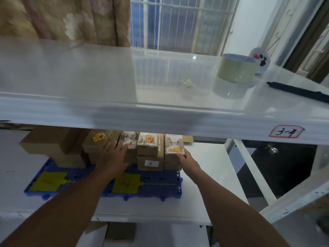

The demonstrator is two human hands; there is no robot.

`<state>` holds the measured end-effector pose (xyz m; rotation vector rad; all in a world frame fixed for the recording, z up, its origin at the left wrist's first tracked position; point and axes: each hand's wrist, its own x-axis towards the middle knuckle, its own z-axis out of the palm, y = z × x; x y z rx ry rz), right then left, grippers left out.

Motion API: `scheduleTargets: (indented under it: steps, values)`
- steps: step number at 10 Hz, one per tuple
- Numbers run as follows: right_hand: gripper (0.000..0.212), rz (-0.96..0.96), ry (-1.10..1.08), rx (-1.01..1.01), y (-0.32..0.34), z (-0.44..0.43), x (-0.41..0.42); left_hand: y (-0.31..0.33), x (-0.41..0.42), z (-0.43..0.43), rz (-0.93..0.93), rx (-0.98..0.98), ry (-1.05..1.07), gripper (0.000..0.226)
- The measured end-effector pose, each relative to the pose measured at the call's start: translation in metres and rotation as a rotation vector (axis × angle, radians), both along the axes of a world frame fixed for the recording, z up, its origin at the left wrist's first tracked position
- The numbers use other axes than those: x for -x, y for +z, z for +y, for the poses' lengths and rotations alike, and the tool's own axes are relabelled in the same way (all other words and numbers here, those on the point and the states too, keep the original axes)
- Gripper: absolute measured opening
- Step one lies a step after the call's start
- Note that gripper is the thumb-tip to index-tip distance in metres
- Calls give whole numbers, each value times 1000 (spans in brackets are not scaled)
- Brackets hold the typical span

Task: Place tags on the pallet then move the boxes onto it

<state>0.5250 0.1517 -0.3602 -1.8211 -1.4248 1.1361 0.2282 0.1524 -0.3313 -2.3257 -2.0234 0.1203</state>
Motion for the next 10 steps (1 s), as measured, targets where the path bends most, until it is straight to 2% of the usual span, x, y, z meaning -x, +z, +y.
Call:
scheduleTargets:
  steps: [4,5,6,7,8,9,10]
  values:
    - [72,33,-4,46,-10,11,2,6,6,-4,-65,26,9,80]
    - [70,49,-10,62,0,5,4,7,7,-3,-78,24,17,79]
    - [70,-62,-60,63,13,-2,6,13,4,-7,-123,9,26,76]
    - [71,-333,-58,2,18,-4,4,21,7,-7,-192,-30,25,70]
    - [60,-575,-24,-132,35,-8,15,32,15,-5,-226,-72,9,68]
    - [54,-686,1,-257,56,-12,42,42,35,3,-248,-104,-5,65]
    - [58,-753,64,-337,77,-17,80,63,59,4,-214,-215,-79,49]
